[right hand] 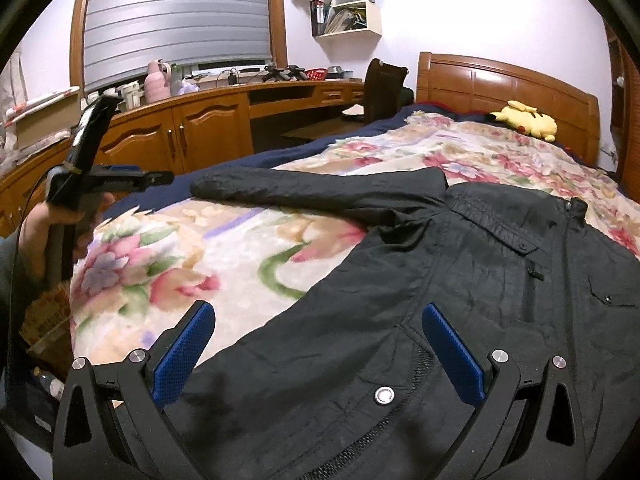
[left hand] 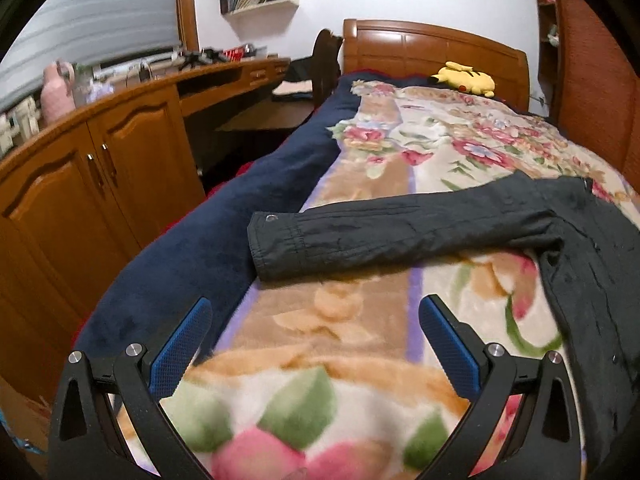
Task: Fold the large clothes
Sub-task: 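Move the left tool to the jacket sleeve cuff and grasp it, then lift the sleeve with the left tool, lay it across the jacket body, release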
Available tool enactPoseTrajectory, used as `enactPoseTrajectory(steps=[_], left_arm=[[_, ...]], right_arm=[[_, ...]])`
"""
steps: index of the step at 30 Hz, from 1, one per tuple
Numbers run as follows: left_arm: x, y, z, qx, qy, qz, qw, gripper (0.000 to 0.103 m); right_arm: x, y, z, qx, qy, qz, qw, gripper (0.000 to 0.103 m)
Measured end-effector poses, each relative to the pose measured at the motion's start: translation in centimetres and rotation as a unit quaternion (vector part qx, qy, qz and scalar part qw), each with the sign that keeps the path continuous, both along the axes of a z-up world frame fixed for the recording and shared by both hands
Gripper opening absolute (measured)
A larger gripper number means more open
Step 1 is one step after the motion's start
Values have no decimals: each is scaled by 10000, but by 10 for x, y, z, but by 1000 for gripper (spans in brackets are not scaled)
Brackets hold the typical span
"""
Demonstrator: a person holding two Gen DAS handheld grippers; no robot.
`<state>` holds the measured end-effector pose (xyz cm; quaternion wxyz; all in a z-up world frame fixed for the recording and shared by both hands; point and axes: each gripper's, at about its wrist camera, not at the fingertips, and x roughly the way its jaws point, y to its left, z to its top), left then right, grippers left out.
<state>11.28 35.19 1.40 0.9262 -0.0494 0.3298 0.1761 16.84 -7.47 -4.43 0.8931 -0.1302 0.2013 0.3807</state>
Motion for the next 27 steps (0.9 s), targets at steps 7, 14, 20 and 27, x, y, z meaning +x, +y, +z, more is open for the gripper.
enactPoseTrajectory(steps=[7,14,20,27], left_arm=[[32,33,-9,-373,12,107,9992,103],[67,62,-22,-939,224,236,9950,95],[81,80,-32,-1309,259,478,9899,70],[90,99,-54,-1802,463,828,9791,70]], right_arm=[[11,-23,0,1,13,-71,10000,103],[17,-25,0,-99,68,-87,9999,103],[5,7,-4,-219,9,-90,9997,103],[-2,35,-3,-268,86,-88,9996,103]])
